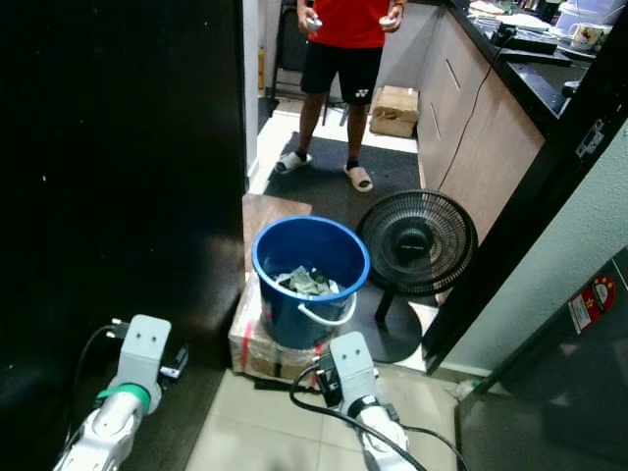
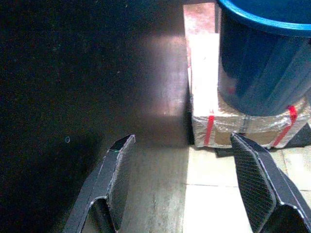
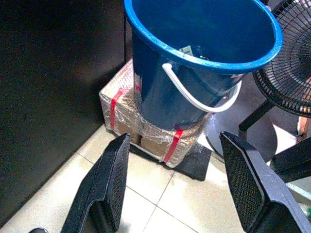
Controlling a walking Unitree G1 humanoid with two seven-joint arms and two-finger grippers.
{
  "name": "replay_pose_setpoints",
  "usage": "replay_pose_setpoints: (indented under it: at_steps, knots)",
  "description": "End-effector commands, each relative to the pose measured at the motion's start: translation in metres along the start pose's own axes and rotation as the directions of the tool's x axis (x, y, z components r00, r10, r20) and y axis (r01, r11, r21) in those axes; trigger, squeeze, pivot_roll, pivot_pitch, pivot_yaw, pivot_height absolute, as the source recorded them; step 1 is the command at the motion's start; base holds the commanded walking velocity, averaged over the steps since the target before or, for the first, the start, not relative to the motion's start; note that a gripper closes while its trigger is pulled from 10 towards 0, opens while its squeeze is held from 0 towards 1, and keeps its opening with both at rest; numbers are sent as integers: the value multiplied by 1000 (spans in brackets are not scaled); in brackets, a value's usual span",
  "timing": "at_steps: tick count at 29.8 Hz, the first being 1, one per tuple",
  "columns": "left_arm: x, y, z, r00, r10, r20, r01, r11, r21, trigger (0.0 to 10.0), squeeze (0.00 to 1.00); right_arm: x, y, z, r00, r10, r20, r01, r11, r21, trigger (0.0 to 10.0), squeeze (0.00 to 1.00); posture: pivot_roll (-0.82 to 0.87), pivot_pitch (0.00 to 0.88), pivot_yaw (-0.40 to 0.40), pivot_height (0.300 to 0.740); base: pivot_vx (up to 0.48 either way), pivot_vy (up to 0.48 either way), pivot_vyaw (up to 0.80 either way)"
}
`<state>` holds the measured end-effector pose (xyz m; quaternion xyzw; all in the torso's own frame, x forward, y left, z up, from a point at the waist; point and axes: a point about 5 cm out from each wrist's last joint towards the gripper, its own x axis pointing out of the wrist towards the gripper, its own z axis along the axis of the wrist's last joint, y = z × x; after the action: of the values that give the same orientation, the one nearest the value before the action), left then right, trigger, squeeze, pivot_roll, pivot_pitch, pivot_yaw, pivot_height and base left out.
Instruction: Clothes washing
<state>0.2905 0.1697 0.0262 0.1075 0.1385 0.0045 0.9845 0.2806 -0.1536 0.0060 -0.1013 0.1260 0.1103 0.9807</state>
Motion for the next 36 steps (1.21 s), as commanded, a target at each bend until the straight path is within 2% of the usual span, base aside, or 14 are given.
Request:
replay_pose_setpoints:
  at_steps: [1, 10, 20, 36]
  knots:
    - [-2, 3, -7, 1000, 12, -28, -12, 1000, 1, 10000, 0, -4, -2, -7, 1000, -7, -21, 7, 1000, 4, 10000, 0, 78, 24, -1, 740, 0, 0, 0]
    - [-1, 4, -7, 999, 19, -31, -19, 1000, -3, 10000, 0, -5, -2, -8, 1000, -5, -24, 5, 1000, 5, 10000, 0, 79, 26, 0, 740, 0, 471, 0]
    - [-1, 4, -6, 999, 19, -26, -18, 999, 41, 10000, 0, -4, -2, -8, 1000, -5, -25, 5, 1000, 1, 10000, 0, 78, 23, -1, 740, 0, 0, 0]
    - [0, 4, -6, 1000, 19, -17, -18, 998, 54, 10000, 0, -4, -3, -8, 1000, -3, -23, 3, 1000, -5, 10000, 0, 76, 19, -1, 740, 0, -436, 0]
